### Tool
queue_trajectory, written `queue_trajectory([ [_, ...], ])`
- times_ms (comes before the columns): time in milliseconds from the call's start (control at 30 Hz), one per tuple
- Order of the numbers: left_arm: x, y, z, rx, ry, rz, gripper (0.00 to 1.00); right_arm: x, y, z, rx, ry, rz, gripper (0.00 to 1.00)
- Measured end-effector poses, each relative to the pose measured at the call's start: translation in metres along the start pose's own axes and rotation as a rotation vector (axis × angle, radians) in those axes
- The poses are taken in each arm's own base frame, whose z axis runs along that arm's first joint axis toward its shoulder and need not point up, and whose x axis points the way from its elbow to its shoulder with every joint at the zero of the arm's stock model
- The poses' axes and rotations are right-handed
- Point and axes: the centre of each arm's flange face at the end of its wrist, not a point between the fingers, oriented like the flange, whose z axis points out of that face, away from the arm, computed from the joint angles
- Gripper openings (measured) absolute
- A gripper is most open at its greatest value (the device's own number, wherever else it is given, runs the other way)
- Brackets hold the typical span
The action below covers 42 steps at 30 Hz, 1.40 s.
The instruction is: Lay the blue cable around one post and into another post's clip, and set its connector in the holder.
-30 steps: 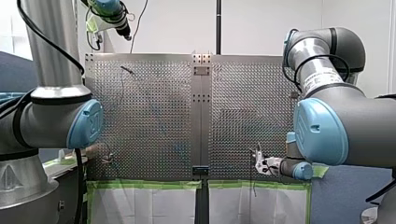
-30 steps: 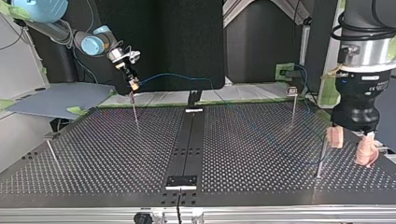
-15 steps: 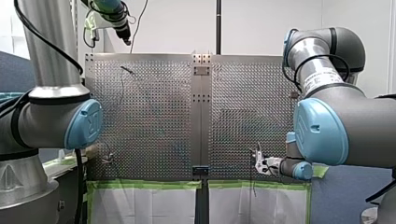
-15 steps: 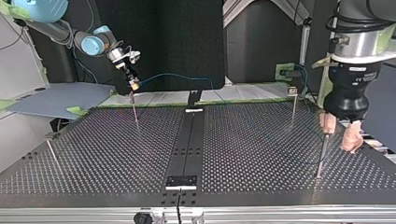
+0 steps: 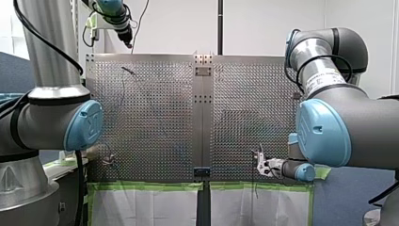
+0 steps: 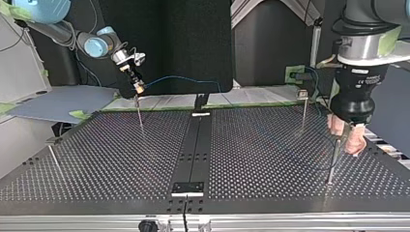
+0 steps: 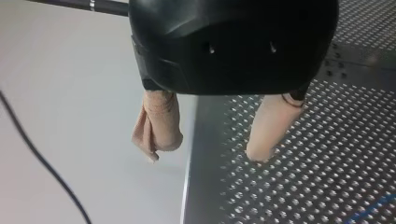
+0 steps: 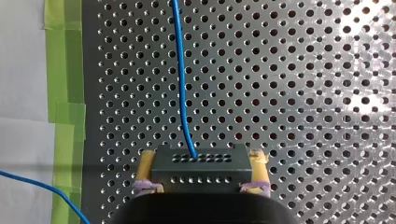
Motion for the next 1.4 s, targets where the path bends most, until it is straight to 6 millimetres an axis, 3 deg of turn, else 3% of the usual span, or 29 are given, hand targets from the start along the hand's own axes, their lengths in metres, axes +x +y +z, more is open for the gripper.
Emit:
queue_trajectory([
  [333,0.015,0.004,0.012,-0.047,0.027,0.093,1.00,0.000,-0.001,0.001,0.002,0.002,-0.001,0.09],
  [700,0.048,0.008,0.020,-0.075,0.057,0.201,1.00,0.000,-0.001,0.001,0.003,0.000,-0.002,0.09],
  [1400,0.051,0.015,0.008,-0.149,0.062,0.180,1.00,0.000,-0.004,0.002,0.007,0.000,-0.005,0.09],
])
